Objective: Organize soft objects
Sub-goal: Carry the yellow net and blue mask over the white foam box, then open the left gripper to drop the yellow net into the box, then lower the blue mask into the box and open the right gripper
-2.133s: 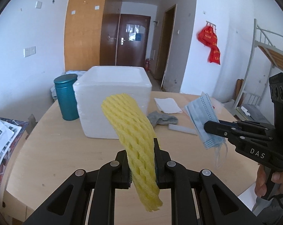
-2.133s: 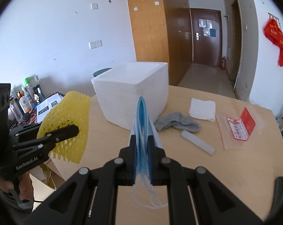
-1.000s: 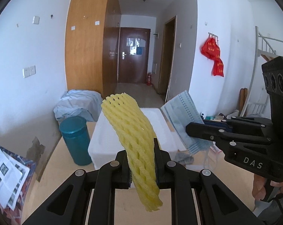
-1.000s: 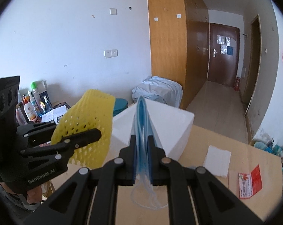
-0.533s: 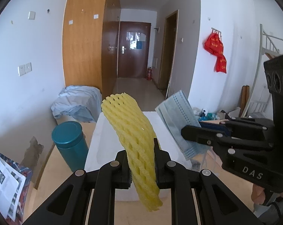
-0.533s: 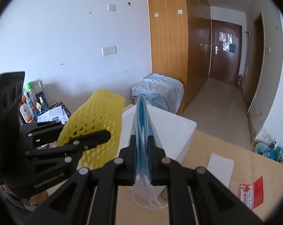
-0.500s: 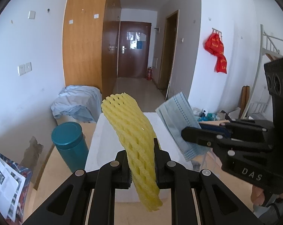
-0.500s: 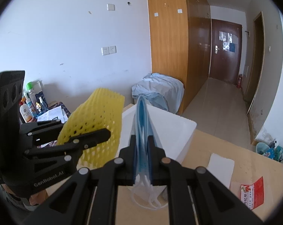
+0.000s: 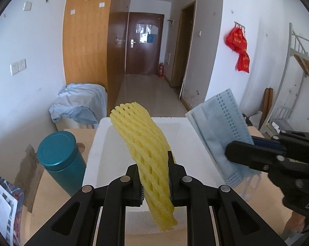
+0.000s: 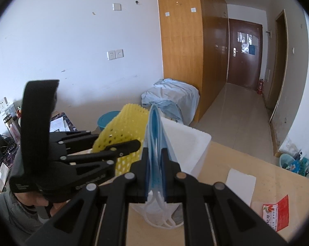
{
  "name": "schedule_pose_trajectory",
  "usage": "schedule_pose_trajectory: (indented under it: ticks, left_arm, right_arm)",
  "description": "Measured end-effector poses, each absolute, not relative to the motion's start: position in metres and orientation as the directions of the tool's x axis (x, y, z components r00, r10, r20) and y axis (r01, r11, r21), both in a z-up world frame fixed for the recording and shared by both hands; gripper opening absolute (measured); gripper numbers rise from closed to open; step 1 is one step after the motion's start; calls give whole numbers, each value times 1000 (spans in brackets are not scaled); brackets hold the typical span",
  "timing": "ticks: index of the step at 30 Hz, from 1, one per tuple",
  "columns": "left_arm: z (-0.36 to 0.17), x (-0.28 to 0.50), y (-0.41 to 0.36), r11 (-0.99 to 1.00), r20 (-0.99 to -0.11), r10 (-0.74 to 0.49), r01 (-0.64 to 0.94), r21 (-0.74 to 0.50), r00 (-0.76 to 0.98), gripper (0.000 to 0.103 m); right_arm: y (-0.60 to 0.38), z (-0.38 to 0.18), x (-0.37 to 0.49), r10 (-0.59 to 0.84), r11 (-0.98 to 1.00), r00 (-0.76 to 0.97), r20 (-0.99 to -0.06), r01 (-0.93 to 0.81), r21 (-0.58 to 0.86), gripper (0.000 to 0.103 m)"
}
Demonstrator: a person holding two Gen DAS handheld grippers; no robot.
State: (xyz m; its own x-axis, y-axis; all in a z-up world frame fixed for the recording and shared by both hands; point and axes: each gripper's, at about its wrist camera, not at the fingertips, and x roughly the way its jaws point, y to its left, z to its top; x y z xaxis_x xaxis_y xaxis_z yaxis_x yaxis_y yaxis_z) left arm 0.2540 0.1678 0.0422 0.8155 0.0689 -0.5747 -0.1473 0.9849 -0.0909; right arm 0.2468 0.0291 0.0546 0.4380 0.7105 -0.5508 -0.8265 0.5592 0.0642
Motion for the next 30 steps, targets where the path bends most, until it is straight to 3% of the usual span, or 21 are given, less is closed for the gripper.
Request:
schedule_pose_trajectory:
  ticks: [4,5,7,8,9,19,24,30]
  left_arm:
    - [41,254,165,986,-568,83,-151,-73,819,18]
    - [41,254,164,986,-566,88,-153,-68,820,24]
    - [41,253,159,985,-568,100,-160,-57,817,46]
    - [41,252,158,984,-560,109,-167,-54,821,64]
    - [42,250,159,984,-547,116,-173,-53,829,68]
    - [48,234,164,979,-522,138,-197,-58,842,70]
    - [58,209,167,975,-481,146,-207,-77,864,85]
    - [61,189,168,967,-476,196,-251,-54,858,88]
  right_arm:
    - [29,55,248,708,562,439,-552,-825,64,13]
    - [29,55,249,708,562,439,-553,-825,64,13]
    - [28,55,249,709,562,440,-552,-824,65,13]
    - [28,55,249,709,562,440,-551,-825,64,13]
    - [28,55,249,709,562,440,-551,-825,64,13]
    - [30,54,253,707,565,442,-552,-823,65,13]
    - [34,54,252,714,552,432,-551,-832,63,13]
    - [52,49,256,727,521,388,-567,-849,87,13]
